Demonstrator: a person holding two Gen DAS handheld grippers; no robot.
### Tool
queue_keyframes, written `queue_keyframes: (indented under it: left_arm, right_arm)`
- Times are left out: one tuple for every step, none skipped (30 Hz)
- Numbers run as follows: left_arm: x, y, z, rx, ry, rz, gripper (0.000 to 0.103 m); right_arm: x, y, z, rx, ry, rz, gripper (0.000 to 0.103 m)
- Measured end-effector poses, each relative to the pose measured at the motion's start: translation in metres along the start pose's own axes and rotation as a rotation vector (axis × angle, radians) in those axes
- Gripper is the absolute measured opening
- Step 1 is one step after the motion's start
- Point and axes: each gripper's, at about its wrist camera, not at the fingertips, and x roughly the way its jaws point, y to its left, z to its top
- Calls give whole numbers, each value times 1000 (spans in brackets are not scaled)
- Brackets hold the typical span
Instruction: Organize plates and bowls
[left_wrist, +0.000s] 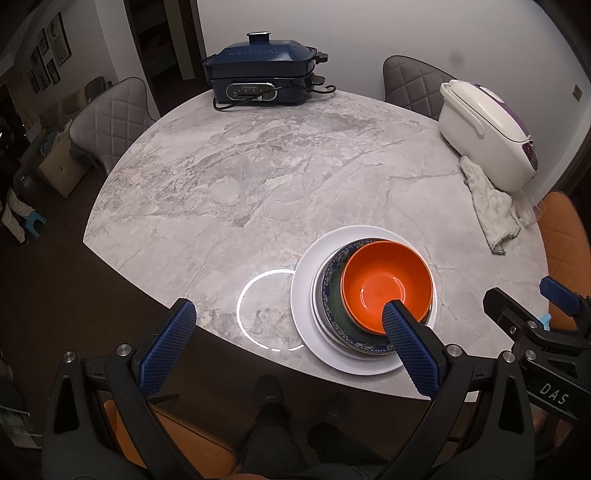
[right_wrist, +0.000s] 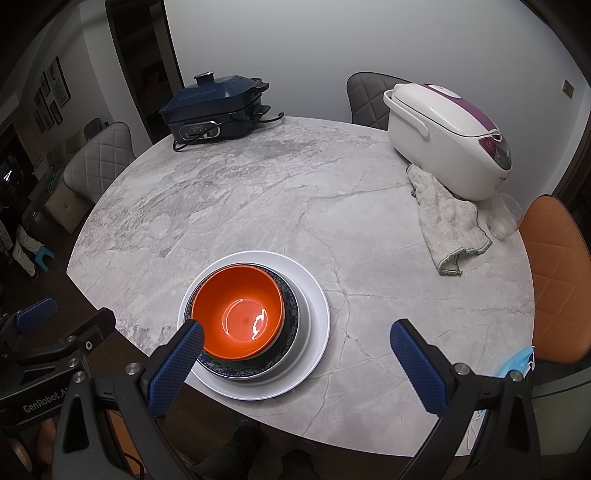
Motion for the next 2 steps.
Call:
queue_keyframes:
  left_arm:
    - [0,-1,0,1,1,1,102]
    - [-1,-1,0,0,3,2,102]
  right_arm:
    - [0,0,0,1,0,0,103]
    - [0,0,-1,1,0,0,103]
